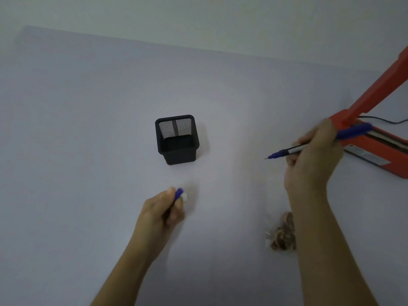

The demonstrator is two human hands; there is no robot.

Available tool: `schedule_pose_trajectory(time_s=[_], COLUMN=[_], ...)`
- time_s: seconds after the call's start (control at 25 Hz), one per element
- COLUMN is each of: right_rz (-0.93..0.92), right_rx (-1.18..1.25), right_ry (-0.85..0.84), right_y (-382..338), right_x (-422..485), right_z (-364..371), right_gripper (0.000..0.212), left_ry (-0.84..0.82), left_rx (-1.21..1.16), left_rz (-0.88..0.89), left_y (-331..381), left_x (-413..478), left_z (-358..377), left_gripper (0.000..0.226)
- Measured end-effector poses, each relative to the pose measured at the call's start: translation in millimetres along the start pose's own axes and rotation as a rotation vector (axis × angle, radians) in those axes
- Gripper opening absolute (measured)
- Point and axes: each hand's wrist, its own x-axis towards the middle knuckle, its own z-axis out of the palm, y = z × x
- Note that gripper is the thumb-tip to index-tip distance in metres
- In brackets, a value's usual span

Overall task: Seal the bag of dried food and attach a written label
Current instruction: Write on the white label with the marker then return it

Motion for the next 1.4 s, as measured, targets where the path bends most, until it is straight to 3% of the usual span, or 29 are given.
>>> schedule_pose_trajectory(time_s=[0.12, 0.28, 0.44, 0.52, 0.6, 0.68, 0.8, 0.84, 1.08, 1.2, 1.4], right_rz=[-0.072, 0.008, 0.014, 0.035, 0.024, -0.001, -0.03, -0.041, -0.216, -0.238, -0.226], right_rx=[-0.241, -0.252, -0.29, -0.293, -0.3, -0.308, -0.341, -0.362, -0.449, -0.47, -0.471], right_ry=[-0.159, -0.387, -0.472, -0.465, -0.452, -0.444, -0.472, -0.499, -0.558, -0.54, -0.543], right_y=[17, 55, 73, 80, 85, 90, 102, 107, 139, 146, 158], right_x=[-7, -43, -63, -71, -75, -75, -76, -77, -77, -68, -64], right_z=[-6, -14, -26, -27, -26, -27, -29, -29, -29, -26, -31], right_gripper=[0.046, 0.025, 0.019, 0.02, 0.023, 0.026, 0.026, 0.025, 0.035, 0.035, 0.034], left_ry=[0.223, 0.532, 0.495, 0.479, 0.531, 0.575, 0.387, 0.304, 0.294, 0.219, 0.244], left_rx=[0.31, 0.826, 1.237, 1.22, 1.139, 1.095, 1.276, 1.348, 1.446, 1.344, 1.203], left_rz=[0.074, 0.215, 0.338, 0.321, 0.303, 0.387, 0.653, 0.703, 0.664, 0.66, 0.635], left_y=[-7, 1, -9, -13, -13, -17, -37, -44, -62, -68, -68], left_x=[-16, -4, 10, 11, 6, -6, -18, -16, 12, 15, 13], left_z=[-29, -48, -71, -73, -74, -71, -69, -71, -48, -33, -46], left_gripper=[0.019, 0.008, 0.004, 0.014, 0.039, 0.05, 0.024, 0.025, 0.033, 0.03, 0.033])
